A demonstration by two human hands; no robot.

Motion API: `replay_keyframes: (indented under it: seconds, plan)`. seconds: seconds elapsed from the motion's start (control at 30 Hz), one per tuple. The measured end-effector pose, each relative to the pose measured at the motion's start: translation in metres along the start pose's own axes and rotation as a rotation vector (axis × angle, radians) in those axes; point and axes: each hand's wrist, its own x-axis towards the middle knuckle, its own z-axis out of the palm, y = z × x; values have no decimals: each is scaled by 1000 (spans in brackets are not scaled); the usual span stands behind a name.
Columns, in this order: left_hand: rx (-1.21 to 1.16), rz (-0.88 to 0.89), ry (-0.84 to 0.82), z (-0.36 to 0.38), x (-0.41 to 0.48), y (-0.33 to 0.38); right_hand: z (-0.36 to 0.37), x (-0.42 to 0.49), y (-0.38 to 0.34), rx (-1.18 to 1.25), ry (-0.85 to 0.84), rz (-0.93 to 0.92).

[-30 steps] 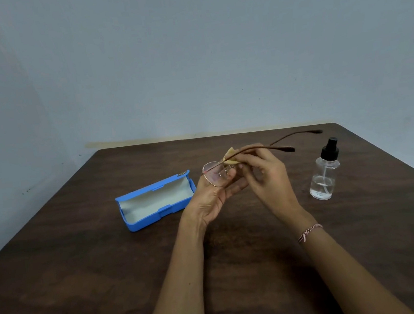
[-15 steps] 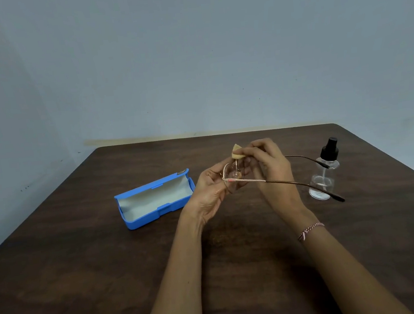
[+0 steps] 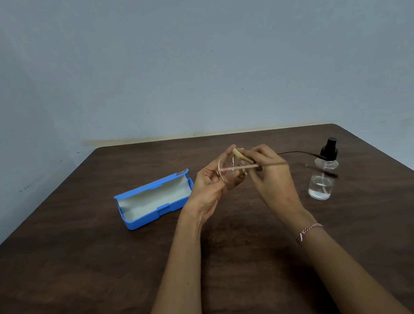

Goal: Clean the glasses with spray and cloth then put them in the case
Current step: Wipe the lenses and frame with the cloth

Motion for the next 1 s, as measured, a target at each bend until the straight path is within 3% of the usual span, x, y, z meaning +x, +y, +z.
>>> replay_keyframes:
  seconds: [0.67,1.0]
  plan:
    - [-204,27,237,-2,2,2,-2,-3,-8,149,-141,-120]
    - [-269,5,244,6,2,1,-2,-1,-5,188,14,0]
